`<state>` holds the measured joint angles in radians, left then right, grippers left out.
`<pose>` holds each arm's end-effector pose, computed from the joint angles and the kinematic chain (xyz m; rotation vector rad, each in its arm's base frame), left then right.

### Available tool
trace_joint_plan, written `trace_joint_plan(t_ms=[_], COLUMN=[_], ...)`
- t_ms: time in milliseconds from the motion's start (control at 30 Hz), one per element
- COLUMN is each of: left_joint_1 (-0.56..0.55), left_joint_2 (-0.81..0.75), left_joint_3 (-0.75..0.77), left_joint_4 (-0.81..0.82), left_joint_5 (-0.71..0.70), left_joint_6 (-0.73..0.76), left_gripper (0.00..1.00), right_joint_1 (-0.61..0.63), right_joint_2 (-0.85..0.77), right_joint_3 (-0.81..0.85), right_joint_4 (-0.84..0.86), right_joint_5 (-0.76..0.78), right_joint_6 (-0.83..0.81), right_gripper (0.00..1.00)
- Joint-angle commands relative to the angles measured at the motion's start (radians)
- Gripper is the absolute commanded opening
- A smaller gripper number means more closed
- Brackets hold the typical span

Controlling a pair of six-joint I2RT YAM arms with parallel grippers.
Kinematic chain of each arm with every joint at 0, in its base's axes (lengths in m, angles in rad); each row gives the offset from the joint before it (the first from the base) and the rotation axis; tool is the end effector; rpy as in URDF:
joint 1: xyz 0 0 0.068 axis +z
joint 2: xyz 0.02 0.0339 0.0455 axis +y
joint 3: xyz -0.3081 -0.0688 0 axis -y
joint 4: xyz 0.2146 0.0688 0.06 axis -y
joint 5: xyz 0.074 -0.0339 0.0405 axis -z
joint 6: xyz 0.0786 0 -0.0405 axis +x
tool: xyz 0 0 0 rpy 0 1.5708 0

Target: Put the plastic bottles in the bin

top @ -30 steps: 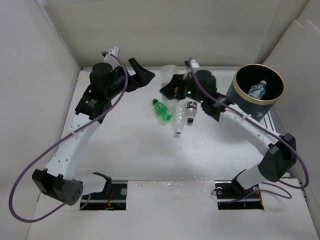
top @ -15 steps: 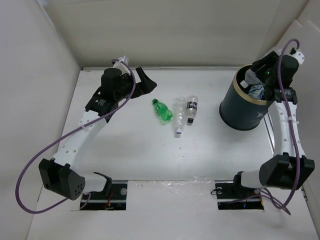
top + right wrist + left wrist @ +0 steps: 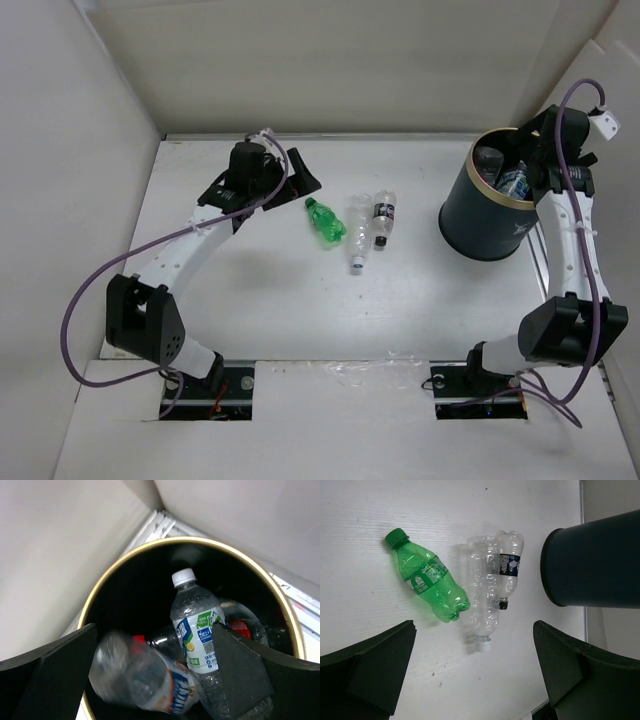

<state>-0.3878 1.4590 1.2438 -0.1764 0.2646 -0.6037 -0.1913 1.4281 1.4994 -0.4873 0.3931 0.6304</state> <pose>0.3131 -0.1501 0.3753 -0.0395 2.0609 -0.8937 0.3085 -0.0904 0.4344 1.0047 1.6767 -0.1017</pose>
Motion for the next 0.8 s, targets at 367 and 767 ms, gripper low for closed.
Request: trace_joint_plan(t_ms=[367,767], left_joint_1=[-0.071,-0.071], left_joint_2=[0.343,0.624], left_joint_3=[0.190,0.341], left_joint_4=[-0.097,-0.175], left_joint_5=[-0.143,-0.225], left_joint_6=[-0.154,-0.182], left_gripper=[1.00,1.00], right_joint_1=[0.214,0.380], right_joint_2=[-0.320,-0.383], right_joint_3=[-0.200,-0.222], right_joint_4=[0.191,0.182], right_joint_5=[-0.130,-0.172], right_joint_6=[-0.104,-0.159], right_gripper=[1.00,1.00])
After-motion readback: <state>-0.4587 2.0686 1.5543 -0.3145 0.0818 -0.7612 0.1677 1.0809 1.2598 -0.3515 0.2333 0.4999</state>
